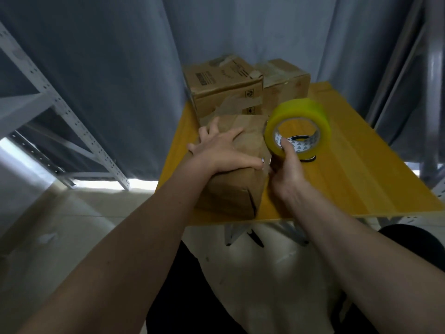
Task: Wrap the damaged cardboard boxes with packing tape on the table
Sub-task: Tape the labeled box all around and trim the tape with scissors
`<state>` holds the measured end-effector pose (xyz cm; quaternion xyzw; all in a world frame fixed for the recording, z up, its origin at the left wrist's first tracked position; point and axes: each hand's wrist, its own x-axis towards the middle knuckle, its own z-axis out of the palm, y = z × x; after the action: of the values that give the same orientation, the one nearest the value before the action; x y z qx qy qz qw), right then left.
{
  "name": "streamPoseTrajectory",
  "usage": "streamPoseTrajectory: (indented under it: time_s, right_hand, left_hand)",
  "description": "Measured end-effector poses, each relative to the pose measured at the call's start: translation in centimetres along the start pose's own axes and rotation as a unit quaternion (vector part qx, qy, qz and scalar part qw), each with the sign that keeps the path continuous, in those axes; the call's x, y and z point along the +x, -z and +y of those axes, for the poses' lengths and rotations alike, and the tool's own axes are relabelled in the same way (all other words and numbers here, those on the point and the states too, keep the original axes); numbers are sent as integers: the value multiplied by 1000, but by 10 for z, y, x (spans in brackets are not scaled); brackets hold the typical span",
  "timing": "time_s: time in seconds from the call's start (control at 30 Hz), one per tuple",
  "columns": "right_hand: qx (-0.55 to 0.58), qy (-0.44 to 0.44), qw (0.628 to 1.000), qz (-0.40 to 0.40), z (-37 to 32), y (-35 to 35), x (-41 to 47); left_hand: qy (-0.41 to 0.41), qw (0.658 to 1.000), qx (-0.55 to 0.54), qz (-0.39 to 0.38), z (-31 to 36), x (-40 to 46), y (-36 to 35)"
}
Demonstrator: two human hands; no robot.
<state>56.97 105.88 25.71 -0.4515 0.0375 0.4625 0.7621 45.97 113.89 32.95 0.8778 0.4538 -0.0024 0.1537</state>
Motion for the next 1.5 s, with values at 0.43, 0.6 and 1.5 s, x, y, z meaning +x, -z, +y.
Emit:
streamPoseTrajectory:
  time_s: [0.43, 0.6, 1.5]
  right_hand:
    - [-383, 294, 875, 46, -97, -85, -21]
    - [-508, 260, 819, 61, -71, -98, -9]
    - [-304, 146, 940, -48, -129, -49, 4]
  left_hand:
    - [-26, 837, -545, -47, -4, -2, -14]
    - [17, 866, -495, -70, -4, 0, -15]
    - [-15, 767, -639, -51, -11, 26, -14]
